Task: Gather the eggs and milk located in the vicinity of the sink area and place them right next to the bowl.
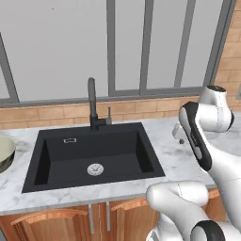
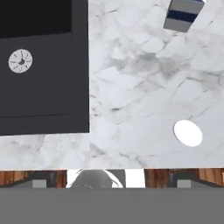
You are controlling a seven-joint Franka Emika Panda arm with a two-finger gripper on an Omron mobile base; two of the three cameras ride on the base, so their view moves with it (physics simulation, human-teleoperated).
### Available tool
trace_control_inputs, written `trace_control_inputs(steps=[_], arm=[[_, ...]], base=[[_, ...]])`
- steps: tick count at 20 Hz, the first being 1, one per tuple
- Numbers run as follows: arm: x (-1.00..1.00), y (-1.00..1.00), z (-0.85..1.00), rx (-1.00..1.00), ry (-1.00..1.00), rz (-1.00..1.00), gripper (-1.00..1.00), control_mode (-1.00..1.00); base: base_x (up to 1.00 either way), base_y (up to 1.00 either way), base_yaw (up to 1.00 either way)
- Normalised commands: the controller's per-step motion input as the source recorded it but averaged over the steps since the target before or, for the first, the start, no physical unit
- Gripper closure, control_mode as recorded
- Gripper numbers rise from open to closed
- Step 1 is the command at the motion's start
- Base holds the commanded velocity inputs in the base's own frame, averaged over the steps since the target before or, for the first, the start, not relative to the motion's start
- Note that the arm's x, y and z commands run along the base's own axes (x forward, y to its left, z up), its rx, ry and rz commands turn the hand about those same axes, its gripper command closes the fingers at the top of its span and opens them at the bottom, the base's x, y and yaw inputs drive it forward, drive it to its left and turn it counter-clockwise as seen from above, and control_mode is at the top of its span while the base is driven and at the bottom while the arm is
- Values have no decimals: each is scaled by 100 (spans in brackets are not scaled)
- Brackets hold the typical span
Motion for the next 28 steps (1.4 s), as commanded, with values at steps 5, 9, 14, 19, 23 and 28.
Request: trace_control_inputs(steps=[5,9,14,19,23,28], arm=[[15,-51,-20,-22,19,0,-100,-100],[1,-75,-11,-14,12,0,-100,-100],[0,-92,-47,1,0,0,-100,-100],[0,-58,-77,8,0,0,-100,-100],[16,2,-40,1,0,10,-100,-100],[2,27,-2,0,0,25,-100,-100]], base=[[0,0,0],[0,0,0],[0,0,0],[0,0,0],[0,0,0],[0,0,0]])
